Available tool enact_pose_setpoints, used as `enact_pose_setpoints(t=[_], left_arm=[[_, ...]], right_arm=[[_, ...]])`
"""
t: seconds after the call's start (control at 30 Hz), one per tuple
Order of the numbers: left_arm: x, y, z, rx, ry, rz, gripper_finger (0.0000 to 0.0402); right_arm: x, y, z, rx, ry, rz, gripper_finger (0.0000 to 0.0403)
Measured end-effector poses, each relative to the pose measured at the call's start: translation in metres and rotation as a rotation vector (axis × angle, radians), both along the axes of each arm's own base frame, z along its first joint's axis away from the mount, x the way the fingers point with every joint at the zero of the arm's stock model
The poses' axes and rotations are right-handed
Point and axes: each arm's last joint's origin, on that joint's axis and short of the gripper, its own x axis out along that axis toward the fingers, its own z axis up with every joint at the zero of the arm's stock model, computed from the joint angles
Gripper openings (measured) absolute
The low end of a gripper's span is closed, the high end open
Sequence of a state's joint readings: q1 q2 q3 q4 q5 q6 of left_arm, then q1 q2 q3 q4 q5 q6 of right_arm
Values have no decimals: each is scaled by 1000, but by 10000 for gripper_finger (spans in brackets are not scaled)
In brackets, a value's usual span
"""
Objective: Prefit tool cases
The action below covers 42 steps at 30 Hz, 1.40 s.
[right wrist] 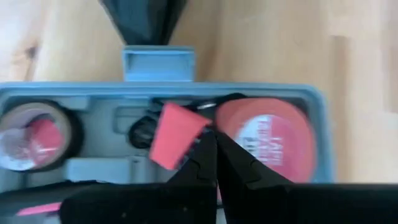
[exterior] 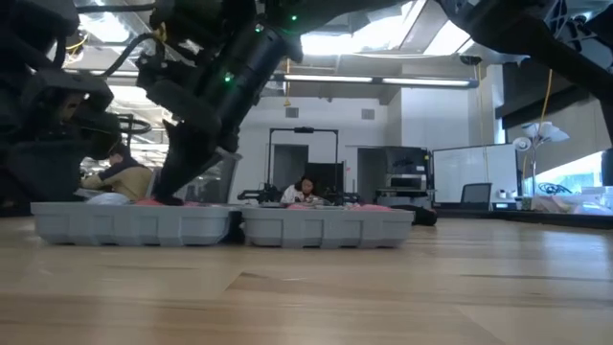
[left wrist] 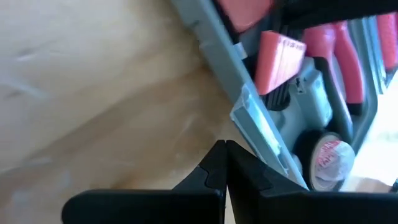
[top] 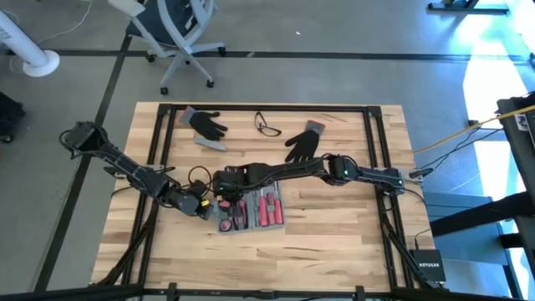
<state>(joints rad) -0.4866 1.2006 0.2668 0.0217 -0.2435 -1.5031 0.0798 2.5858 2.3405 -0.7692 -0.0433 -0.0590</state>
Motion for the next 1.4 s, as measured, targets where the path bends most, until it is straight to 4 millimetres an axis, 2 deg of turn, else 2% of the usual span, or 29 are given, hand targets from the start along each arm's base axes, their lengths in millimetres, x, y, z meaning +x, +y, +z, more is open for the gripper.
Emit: enact_pose_setpoints(t=[0.17, 0.27, 0.47, 0.6, 0.77, 1.03, 1.4], left_arm=[[0, 0, 0, 5, -3, -11, 0], [0, 0, 0, 17, -1, -24, 0], [-1, 0, 0, 31, 4, -33, 0], [-1, 0, 0, 40, 2, -39, 0], [-1, 0, 0, 54, 1, -56, 0], [-1, 0, 0, 57, 1, -60, 0], [-1, 0, 0, 66, 3, -77, 0]], right_arm=[[-3, 15, -1, 8, 18, 66, 0], [-3, 17, 1, 17, 14, 75, 0], [-4, 1, 25, -41, -31, -15, 0], [-5, -11, 19, -41, 6, -82, 0], [-2, -13, 16, -69, -16, -96, 0], [-3, 1, -1, -53, 36, -61, 0], [3, 26, -3, -4, -39, 29, 0]])
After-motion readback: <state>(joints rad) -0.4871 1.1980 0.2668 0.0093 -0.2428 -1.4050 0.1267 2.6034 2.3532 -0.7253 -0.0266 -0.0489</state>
